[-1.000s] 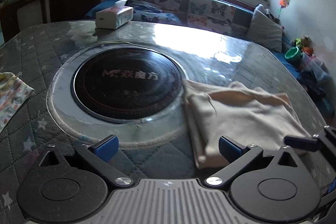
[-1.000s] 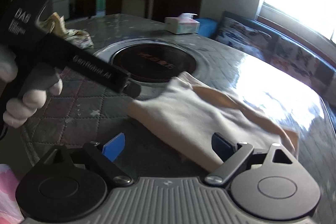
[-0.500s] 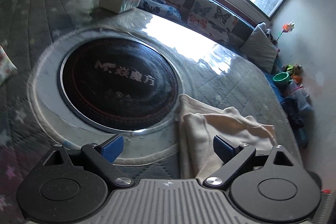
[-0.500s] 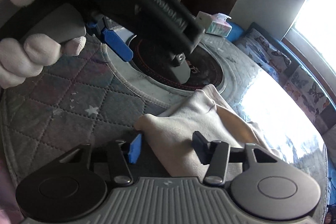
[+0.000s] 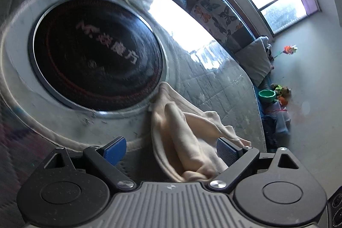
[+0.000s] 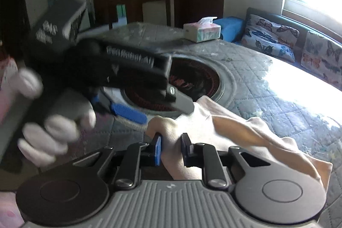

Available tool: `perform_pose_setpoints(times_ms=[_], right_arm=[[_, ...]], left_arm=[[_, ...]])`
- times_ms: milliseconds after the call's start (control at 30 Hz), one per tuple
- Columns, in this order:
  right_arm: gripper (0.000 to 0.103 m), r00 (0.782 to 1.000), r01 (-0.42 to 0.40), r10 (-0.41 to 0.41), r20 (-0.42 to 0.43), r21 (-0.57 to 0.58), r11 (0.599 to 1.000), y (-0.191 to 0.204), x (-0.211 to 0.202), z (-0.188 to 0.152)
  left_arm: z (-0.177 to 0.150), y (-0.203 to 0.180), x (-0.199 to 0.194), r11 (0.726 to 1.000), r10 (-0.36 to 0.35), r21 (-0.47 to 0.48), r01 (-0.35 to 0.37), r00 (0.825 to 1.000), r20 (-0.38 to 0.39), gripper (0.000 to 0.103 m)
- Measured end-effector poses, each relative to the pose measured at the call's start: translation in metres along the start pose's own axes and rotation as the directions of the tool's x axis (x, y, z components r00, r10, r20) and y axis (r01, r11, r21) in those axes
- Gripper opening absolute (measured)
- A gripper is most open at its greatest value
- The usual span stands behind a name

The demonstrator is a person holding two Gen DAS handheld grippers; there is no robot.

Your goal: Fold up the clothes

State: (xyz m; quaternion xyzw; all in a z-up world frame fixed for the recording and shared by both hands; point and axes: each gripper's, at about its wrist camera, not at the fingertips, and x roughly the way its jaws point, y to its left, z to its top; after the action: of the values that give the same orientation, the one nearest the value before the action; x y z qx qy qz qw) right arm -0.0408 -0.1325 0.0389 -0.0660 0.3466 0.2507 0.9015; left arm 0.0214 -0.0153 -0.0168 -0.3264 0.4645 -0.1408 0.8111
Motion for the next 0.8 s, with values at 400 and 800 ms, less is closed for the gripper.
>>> perform_pose_setpoints(times_ms=[400, 800], right_arm=[[0.017, 0.998, -0.062, 0.061, 0.026, 0.032, 0.998, -0.005, -0.011, -0.006], [0.037, 0.995, 0.071, -0.081, 0.052, 0.163, 0.984, -0.06, -0.044, -0.032]], left_arm=[[0.002, 0.018, 0.034, 0.978, -0.104, -0.189, 0.091, 0.993, -0.061, 0.03], [0.002, 0.015, 0.037, 0.991, -0.076, -0.109, 0.071, 0.996, -0.044, 0.021]])
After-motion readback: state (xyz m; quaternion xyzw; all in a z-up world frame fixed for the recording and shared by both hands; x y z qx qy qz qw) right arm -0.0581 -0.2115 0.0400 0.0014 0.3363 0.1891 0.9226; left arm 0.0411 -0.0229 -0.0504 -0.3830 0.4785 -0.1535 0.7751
